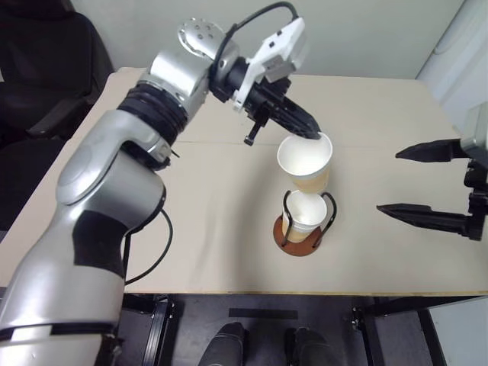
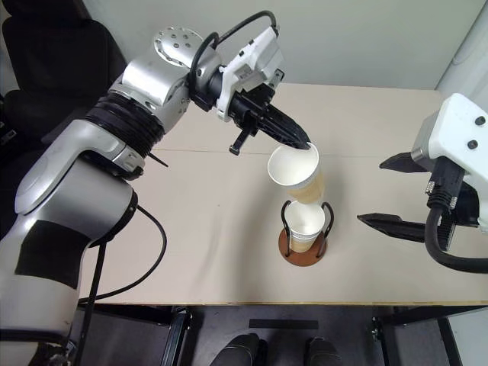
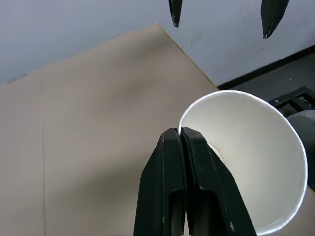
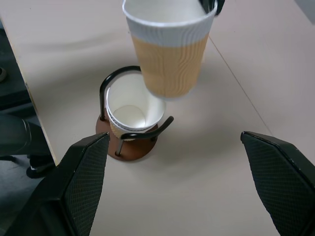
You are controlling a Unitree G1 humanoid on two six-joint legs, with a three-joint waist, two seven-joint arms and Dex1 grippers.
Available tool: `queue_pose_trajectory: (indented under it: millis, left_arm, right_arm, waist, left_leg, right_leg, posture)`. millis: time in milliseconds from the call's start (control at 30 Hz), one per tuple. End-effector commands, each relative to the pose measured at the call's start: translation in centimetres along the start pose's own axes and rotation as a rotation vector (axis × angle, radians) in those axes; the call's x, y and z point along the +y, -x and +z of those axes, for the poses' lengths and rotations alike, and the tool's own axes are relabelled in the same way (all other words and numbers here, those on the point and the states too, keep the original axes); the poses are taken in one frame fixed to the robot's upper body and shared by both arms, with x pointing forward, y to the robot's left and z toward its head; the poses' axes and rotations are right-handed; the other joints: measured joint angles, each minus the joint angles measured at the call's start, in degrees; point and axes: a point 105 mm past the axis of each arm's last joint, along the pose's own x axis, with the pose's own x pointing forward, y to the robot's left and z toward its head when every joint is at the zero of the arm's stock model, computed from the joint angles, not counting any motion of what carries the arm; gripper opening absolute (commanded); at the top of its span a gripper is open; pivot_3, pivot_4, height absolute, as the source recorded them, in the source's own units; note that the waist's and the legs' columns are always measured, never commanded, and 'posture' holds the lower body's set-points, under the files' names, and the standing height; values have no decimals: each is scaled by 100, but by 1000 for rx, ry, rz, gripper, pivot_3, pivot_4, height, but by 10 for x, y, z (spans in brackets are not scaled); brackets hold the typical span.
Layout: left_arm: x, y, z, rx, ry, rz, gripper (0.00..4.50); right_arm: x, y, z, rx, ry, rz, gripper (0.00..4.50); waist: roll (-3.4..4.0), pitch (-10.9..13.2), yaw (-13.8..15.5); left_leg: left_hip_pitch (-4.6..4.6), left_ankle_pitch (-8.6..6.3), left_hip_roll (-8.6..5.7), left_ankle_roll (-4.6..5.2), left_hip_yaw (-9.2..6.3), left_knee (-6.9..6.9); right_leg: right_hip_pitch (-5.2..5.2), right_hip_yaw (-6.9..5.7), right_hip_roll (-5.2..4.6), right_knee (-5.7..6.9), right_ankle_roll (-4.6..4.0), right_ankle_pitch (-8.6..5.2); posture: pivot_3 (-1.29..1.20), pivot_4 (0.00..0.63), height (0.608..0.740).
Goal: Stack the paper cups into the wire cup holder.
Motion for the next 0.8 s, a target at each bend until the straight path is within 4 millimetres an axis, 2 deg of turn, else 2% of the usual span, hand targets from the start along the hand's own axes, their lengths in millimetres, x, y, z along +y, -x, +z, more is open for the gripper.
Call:
queue_pose_trajectory:
  millis: [33,267,800]
  left_arm:
    - [-4,-4,11,-26,-33,-53,35]
    - [-9,-12,7,-27,-22,-94,35]
    - [-17,-14,-11,43,-8,-132,35]
  right_arm:
    - [-2,8,7,-10,27,-49,4363]
    - [-1,10,7,-3,19,-57,4363]
    - [-1,7,7,-5,12,-56,4363]
  waist:
    - [-1,0,-5]
    - [0,0,7]
    - [1,0,16]
  left_leg:
    - [0,0,-1,0,8,1]
    - [3,-1,1,2,11,0]
    - [3,-4,-4,7,19,8]
  right_leg:
    - [0,1,4,1,0,0]
    - [0,4,2,2,5,-1]
    - [2,2,6,2,11,0]
  posture:
    - [0,150,740]
    - [0,150,740]
    - [0,150,740]
